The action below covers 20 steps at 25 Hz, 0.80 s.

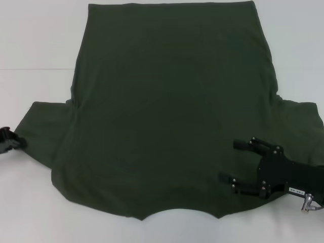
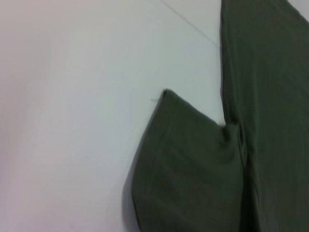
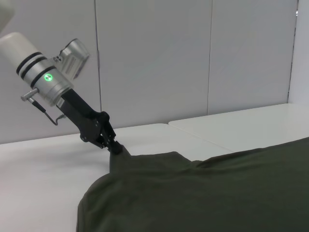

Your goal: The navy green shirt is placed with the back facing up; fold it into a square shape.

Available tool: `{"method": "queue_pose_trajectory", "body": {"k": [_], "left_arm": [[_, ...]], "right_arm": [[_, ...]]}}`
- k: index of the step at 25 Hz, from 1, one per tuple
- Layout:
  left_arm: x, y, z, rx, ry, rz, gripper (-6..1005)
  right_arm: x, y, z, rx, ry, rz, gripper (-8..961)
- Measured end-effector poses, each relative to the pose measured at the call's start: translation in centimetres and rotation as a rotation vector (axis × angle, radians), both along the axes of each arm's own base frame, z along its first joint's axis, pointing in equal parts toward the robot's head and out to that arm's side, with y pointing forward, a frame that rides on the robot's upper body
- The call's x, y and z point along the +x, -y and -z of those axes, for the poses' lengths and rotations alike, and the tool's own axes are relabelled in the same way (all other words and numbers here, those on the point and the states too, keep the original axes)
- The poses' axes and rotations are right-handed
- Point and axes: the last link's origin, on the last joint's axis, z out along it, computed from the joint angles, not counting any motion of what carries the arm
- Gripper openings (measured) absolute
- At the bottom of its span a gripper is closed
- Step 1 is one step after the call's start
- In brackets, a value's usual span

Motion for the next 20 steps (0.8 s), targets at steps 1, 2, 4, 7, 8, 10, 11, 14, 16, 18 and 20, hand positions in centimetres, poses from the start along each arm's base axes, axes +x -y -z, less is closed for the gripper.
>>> {"method": "queue_pose_trajectory", "body": {"k": [1, 2, 4, 7, 8, 10, 11, 14, 16, 18, 20], "left_arm": [[0.0, -0.1, -0.4, 0.007, -0.008, 0.003, 36], [0.0, -0.2, -0.7, 0.012, -0.014, 0.006, 36], [0.1, -0.5, -1.4, 0.025, -0.029, 0.015, 36], [0.4, -1.0, -2.4, 0.042, -0.049, 0.03, 35], [0.4, -1.1, -2.7, 0.046, -0.054, 0.034, 35], [0.7, -1.4, -3.1, 0.046, -0.059, 0.043, 35], [0.9, -1.6, -3.3, 0.045, -0.061, 0.05, 35], [1.3, -1.8, -3.7, 0.047, -0.067, 0.063, 35], [1.4, -1.9, -3.9, 0.049, -0.07, 0.066, 35], [1.5, -2.0, -4.1, 0.052, -0.075, 0.07, 35], [1.7, -2.1, -4.2, 0.051, -0.074, 0.073, 35]], "right_arm": [[0.0, 0.0, 0.0, 0.0, 0.0, 0.0, 941], [0.0, 0.0, 0.0, 0.001, -0.001, 0.001, 940], [0.0, 0.0, 0.0, 0.001, -0.001, 0.001, 940], [0.0, 0.0, 0.0, 0.002, -0.002, 0.001, 940], [0.0, 0.0, 0.0, 0.002, -0.002, 0.001, 940], [0.0, 0.0, 0.0, 0.002, -0.003, 0.001, 940], [0.0, 0.0, 0.0, 0.002, -0.003, 0.001, 940], [0.0, 0.0, 0.0, 0.002, -0.004, 0.001, 941], [0.0, 0.0, 0.0, 0.001, -0.004, 0.001, 941], [0.0, 0.0, 0.0, 0.001, -0.004, 0.002, 941], [0.0, 0.1, 0.1, 0.0, -0.004, 0.003, 941]]}}
